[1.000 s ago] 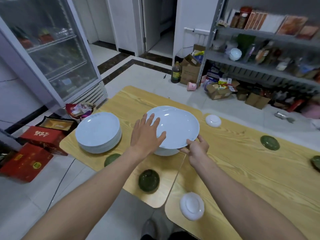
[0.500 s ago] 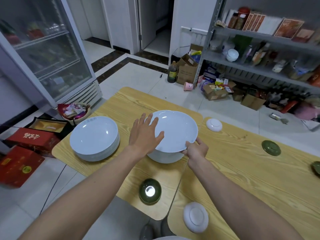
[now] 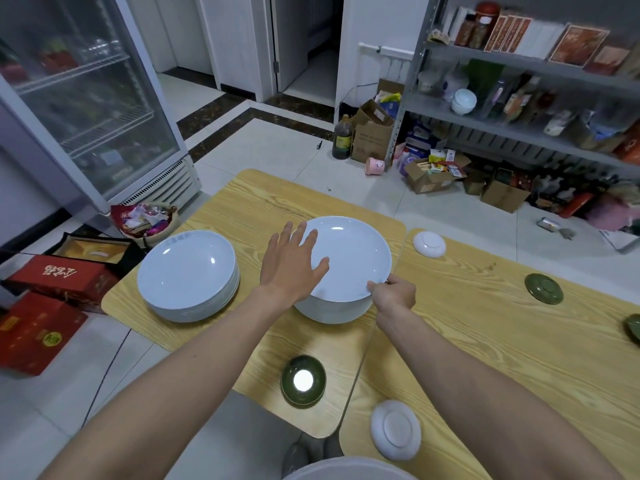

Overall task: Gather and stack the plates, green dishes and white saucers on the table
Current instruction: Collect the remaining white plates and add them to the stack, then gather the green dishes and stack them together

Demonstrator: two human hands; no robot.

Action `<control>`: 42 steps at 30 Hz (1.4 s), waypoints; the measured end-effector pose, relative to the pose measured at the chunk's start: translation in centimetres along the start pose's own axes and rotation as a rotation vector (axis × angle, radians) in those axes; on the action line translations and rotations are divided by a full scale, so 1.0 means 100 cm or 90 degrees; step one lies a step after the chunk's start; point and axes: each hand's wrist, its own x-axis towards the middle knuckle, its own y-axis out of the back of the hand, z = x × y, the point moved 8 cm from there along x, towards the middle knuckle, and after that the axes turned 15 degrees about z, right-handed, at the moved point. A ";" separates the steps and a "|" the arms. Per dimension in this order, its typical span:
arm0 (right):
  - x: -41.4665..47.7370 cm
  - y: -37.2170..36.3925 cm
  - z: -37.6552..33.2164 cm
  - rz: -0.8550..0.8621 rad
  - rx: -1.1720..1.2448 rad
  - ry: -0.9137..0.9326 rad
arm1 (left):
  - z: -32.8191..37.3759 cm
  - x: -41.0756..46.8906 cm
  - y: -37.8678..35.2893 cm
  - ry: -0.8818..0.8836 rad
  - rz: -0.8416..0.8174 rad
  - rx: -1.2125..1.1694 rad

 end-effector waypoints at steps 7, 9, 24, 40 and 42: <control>0.000 -0.005 0.007 -0.027 -0.011 -0.030 | -0.001 -0.002 -0.006 -0.007 -0.008 -0.004; 0.000 -0.005 0.005 -0.032 -0.016 -0.023 | 0.000 -0.002 -0.008 -0.015 -0.013 -0.003; -0.010 0.036 -0.042 -0.214 -0.543 0.491 | 0.073 -0.003 -0.023 -0.149 -0.033 -0.050; 0.080 0.253 -0.046 -0.028 -0.852 0.621 | 0.302 -0.050 -0.020 -0.311 -0.021 -0.058; 0.094 0.287 -0.043 -0.021 -0.859 0.619 | 0.339 -0.062 -0.017 -0.316 -0.016 -0.055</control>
